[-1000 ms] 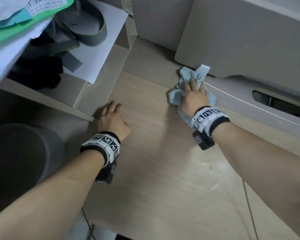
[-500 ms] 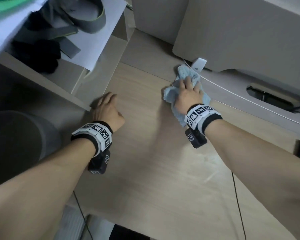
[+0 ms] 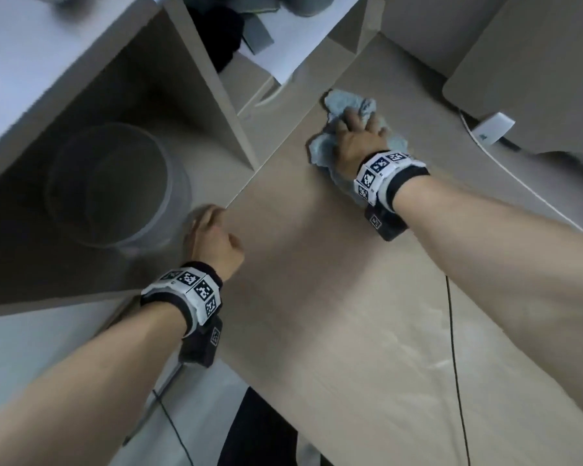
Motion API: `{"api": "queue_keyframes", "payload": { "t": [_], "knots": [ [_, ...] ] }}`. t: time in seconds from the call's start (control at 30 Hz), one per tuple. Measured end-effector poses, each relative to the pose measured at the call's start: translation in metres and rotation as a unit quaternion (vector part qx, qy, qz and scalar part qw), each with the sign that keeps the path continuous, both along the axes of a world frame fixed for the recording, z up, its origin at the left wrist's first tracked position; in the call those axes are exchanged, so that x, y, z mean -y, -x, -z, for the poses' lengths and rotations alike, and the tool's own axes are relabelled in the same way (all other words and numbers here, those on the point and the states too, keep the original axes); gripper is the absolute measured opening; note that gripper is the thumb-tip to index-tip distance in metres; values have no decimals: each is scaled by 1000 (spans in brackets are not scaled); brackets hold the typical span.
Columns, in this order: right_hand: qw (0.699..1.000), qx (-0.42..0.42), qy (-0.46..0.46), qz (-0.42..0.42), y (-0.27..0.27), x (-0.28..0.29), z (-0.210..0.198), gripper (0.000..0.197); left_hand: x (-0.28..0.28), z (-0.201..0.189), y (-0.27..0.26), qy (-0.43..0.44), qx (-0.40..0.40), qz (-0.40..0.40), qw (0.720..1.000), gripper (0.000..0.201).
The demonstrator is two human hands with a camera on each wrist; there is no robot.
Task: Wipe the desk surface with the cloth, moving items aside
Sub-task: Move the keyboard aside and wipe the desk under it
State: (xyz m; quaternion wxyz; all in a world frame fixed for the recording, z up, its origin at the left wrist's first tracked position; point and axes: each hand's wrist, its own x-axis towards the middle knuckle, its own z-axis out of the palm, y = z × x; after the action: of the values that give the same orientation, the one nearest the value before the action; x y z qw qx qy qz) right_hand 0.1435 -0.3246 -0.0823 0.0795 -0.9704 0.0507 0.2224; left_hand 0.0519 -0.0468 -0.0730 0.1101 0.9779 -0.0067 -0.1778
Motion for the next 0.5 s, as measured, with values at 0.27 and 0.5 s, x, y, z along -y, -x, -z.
{"api": "queue_keyframes", "payload": {
  "t": [0.27, 0.5],
  "knots": [
    [957, -4, -26, -289, 89, -79, 8, 75, -32, -2, -4, -25, -66, 19, 997, 62],
    [999, 20, -11, -29, 48, -42, 4, 67, -31, -11, 0, -28, -52, 24, 998, 66]
  ]
}}
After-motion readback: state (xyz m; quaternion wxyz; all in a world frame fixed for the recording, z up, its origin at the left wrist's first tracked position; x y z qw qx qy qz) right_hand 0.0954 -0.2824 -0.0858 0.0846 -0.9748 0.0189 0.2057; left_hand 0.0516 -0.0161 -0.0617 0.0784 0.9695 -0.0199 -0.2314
